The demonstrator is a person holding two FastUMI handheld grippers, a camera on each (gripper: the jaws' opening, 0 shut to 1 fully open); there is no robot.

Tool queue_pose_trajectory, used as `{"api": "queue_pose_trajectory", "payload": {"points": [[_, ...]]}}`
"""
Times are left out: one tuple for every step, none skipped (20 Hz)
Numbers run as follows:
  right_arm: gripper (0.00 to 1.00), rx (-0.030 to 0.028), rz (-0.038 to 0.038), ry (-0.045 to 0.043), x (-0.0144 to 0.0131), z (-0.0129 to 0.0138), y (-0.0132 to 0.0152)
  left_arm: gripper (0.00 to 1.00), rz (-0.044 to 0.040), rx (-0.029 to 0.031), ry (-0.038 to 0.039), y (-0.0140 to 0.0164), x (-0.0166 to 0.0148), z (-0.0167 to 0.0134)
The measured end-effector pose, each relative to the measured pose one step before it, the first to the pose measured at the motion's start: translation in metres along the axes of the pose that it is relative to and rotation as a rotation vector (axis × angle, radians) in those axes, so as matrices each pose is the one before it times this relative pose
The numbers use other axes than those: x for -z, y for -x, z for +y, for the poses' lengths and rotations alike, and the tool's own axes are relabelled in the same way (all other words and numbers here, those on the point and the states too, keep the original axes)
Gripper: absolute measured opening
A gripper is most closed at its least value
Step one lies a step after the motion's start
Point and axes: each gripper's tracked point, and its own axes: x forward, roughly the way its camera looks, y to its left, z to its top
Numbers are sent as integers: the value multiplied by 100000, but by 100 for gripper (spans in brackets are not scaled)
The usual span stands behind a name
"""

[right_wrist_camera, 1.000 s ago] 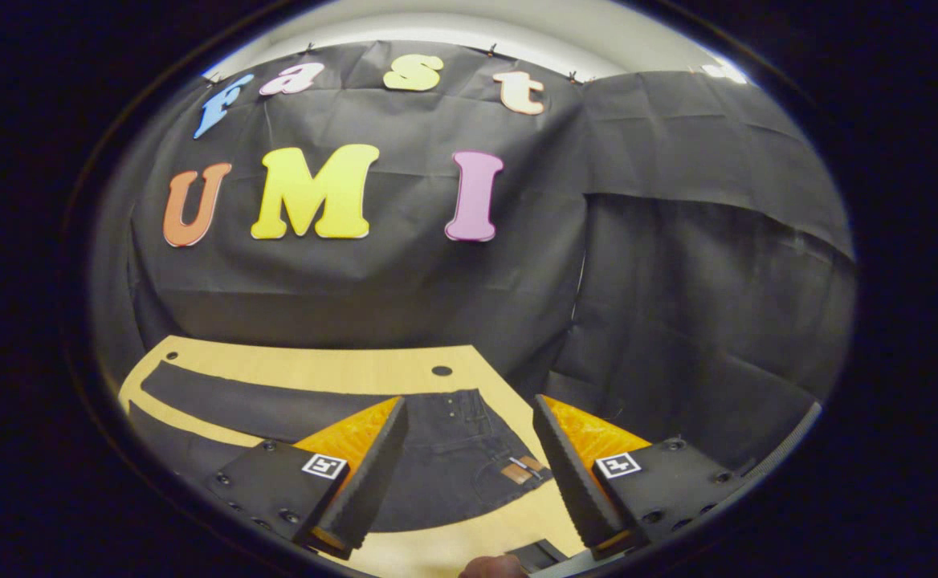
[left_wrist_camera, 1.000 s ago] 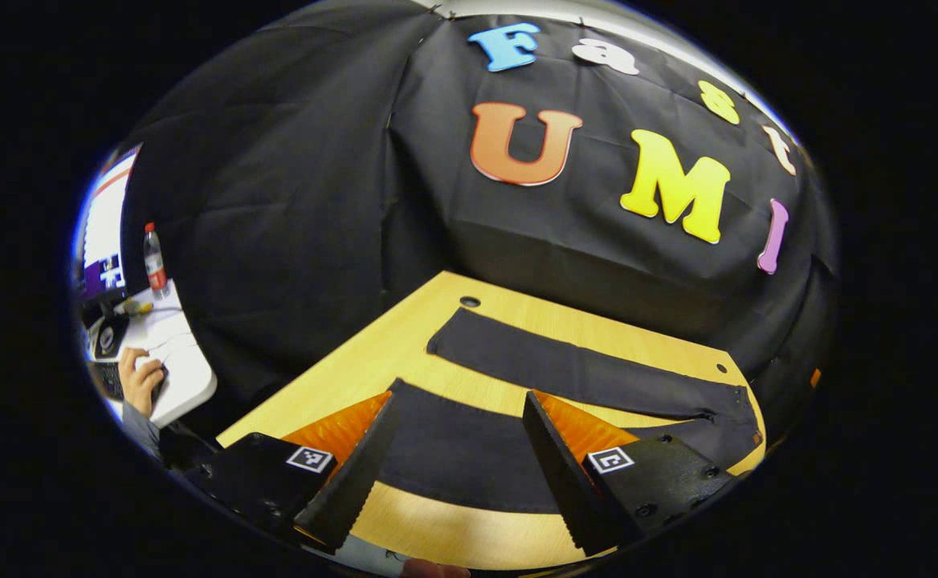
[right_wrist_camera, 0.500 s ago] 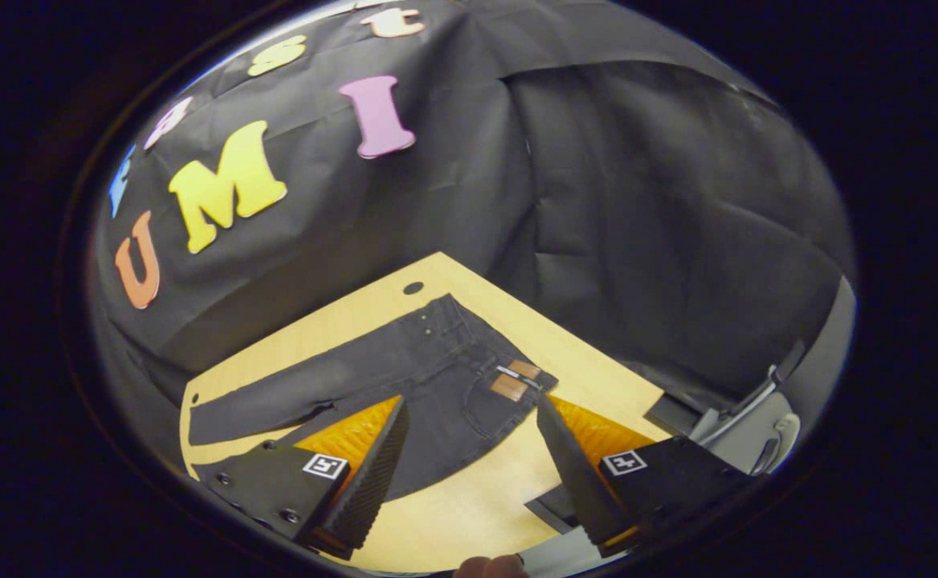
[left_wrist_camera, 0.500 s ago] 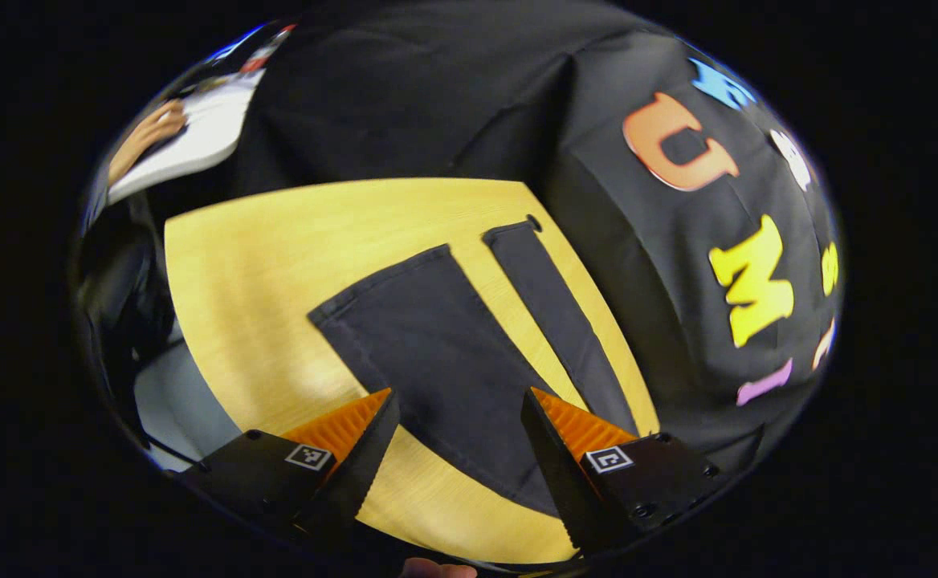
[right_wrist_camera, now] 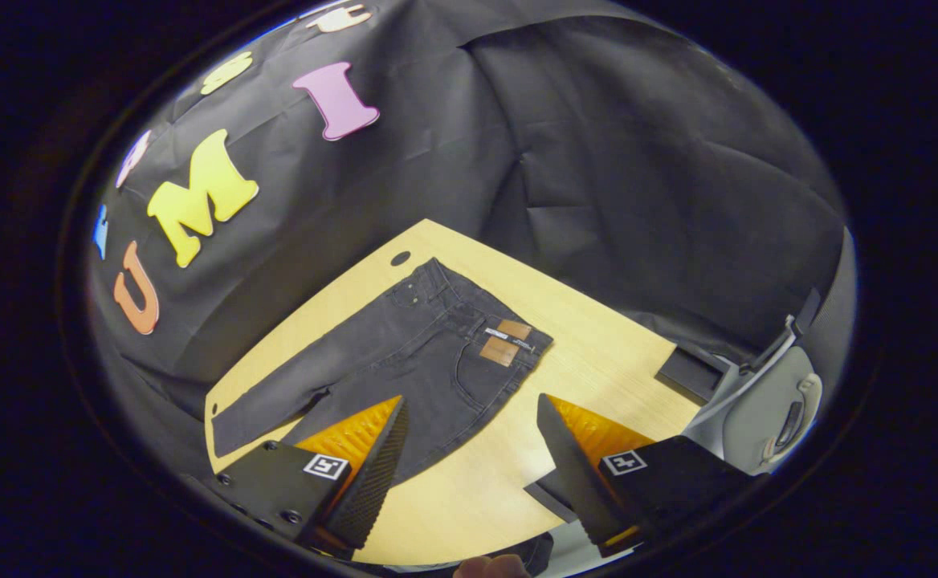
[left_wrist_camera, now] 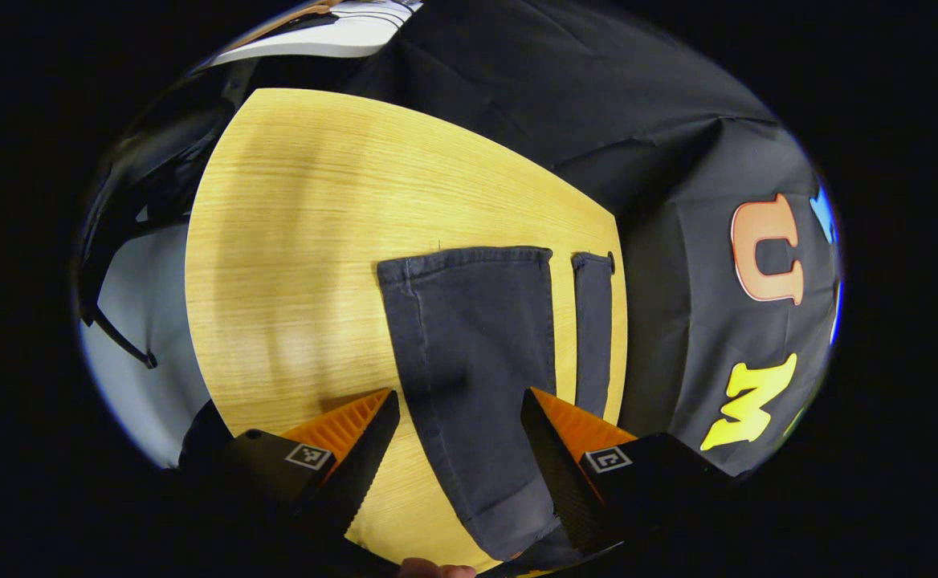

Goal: Grasp the waist and the cuffs of the jeans and fold them to make the two legs overlap; first hold the waist and fold one-third of the jeans toward the cuffs, then hold the cuffs and fold the remaining one-third in the same direction to finish folding.

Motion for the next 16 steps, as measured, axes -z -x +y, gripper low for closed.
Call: {"api": "queue_pose_trajectory", "payload": {"points": [[98, -383, 588, -604, 115, -228, -207, 99, 74, -543, -397, -191, -166, 76], [98, -485, 1344, -1170, 137, -65, -368, 99, 135, -332, -253, -113, -3, -179], [98, -1046, 1725, -2232, 280, -239, -334, 99, 26, -78, 3, -328, -273, -179], [99, -1614, 1691, -3312, 17, -132, -367, 100, 109, 234, 207, -235, -60, -216], [99, -1299, 1662, -3619, -109, -223, -419, 98, -137, 925, 426, -309, 2, -336], [99, -1357, 1256, -2598, 151, 1, -450, 100, -430, 1299, 1105, -137, -122, -383], [99, -557, 1865, -2858, -41, -133, -670, 98, -507, 1234, 1669, -175, -88, -393], [98, -849, 1448, -3328, -220, -153, -710, 98, -755, 1145, 2022, -247, -150, -317], [99, 22, 1229, -3732, -102, -456, -626, 98, -352, 598, 2114, -222, -142, -238], [98, -41, 626, -3906, -349, -373, -701, 98, -34, -204, 1246, -268, 94, 17], [98, 231, 544, -3241, -322, -474, -632, 100, -119, 383, 426, -137, -2, -199], [98, 1114, -155, -3436, -614, -572, -634, 95, 465, 154, -309, -109, 66, -178], [98, -114, -349, -2887, -430, -86, -440, 95, 293, 149, -721, -119, 100, -171], [98, 127, -391, -2592, -553, -105, -463, 94, 287, -263, -291, 14, 28, -77], [98, -102, -393, -1592, -509, -70, -409, 94, 306, -207, -306, -99, 41, -38], [98, 500, -126, -633, -426, -184, -554, 92, 192, -377, 92, -65, 13, -17]]}}
